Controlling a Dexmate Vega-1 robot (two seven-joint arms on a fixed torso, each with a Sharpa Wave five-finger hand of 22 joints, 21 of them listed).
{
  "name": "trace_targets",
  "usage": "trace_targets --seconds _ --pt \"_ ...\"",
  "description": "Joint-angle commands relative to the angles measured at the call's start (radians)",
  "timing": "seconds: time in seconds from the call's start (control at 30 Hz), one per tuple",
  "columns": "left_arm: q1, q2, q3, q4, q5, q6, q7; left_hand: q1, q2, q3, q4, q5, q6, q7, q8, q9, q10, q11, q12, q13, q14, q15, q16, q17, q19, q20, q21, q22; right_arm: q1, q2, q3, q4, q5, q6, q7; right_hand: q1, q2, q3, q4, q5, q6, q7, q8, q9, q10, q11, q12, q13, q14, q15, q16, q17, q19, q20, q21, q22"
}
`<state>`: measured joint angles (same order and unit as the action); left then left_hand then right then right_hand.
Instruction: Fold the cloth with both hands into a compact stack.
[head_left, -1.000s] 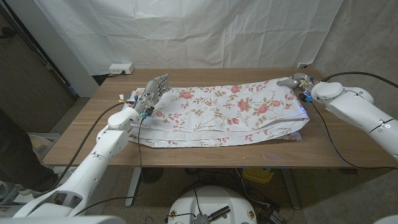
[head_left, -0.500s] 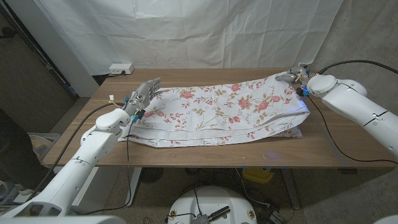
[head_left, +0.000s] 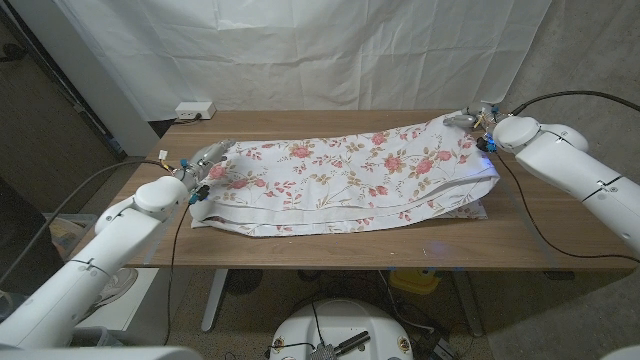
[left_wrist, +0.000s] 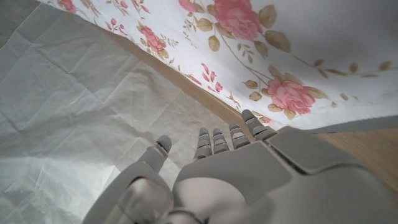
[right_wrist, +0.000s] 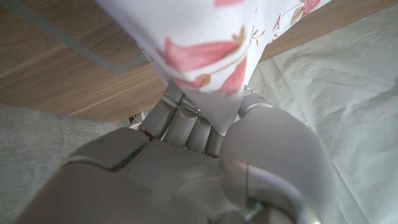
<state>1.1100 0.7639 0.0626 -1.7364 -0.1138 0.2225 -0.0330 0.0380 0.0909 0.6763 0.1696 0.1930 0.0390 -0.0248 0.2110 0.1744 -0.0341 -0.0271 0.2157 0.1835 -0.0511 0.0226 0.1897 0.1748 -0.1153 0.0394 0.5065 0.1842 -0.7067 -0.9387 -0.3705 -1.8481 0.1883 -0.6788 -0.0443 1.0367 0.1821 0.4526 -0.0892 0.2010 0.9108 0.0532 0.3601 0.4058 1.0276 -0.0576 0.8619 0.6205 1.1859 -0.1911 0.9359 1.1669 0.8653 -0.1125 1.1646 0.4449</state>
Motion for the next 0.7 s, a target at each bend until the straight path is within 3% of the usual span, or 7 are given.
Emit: trace_targets --seconds 0.03,0.4,0.5,0.7 --pt "0.005 0.078 0.056 -0.035 0.230 0.129 0.036 -0.005 0.065 0.001 -0.001 0.001 0.029 0.006 0.010 0.006 0.011 0.003 0.006 0.005 0.008 -0.004 0.007 0.004 -0.014 -0.006 -0.007 0.003 -0.048 -0.018 0.046 -0.053 0.003 -0.045 -0.022 0.010 0.000 0.001 0.012 0.002 0.010 0.001 -0.001 0.007 0.007 -0.006 0.006 0.002 -0.025 -0.024 0.005 0.011 -0.005 -0.061 0.012 -0.002" --pt "-0.104 0.095 0.162 0.093 0.373 0.046 -0.051 -0.009 0.064 -0.001 0.002 0.001 0.075 -0.003 0.012 0.006 0.038 -0.011 0.011 0.005 -0.002 -0.025 -0.001 0.004 -0.048 -0.027 -0.025 0.004 -0.062 -0.017 0.055 -0.075 -0.001 -0.058 -0.024 0.013 -0.001 0.000 0.017 0.002 0.012 0.000 -0.004 0.007 0.008 -0.008 0.008 0.002 -0.025 -0.024 0.004 0.027 -0.011 -0.062 0.030 -0.007" --pt "-0.136 0.105 0.200 0.088 0.430 0.085 -0.102 -0.012 0.064 -0.002 0.004 0.001 0.088 0.005 0.013 0.006 0.047 -0.014 0.013 0.005 -0.001 -0.027 0.000 0.004 -0.047 -0.027 -0.026 0.004 -0.063 -0.015 0.053 -0.081 -0.006 -0.066 -0.029 0.013 -0.001 0.000 0.017 0.002 0.012 0.001 -0.004 0.008 0.007 -0.007 0.007 0.001 -0.025 -0.024 0.004 0.029 -0.011 -0.062 0.033 -0.008" --pt "-0.201 0.121 0.281 0.075 0.542 0.188 -0.232 -0.025 0.063 -0.013 0.012 0.000 0.145 0.020 0.015 0.007 0.113 -0.012 0.029 0.006 0.082 -0.022 0.025 0.006 0.010 -0.017 -0.010 0.004 -0.055 -0.020 0.040 -0.101 -0.023 -0.083 -0.025 0.015 -0.001 0.000 0.020 0.002 0.012 0.002 -0.006 0.008 0.010 -0.006 0.006 -0.003 -0.028 -0.025 -0.002 0.029 -0.014 -0.062 0.042 -0.011"
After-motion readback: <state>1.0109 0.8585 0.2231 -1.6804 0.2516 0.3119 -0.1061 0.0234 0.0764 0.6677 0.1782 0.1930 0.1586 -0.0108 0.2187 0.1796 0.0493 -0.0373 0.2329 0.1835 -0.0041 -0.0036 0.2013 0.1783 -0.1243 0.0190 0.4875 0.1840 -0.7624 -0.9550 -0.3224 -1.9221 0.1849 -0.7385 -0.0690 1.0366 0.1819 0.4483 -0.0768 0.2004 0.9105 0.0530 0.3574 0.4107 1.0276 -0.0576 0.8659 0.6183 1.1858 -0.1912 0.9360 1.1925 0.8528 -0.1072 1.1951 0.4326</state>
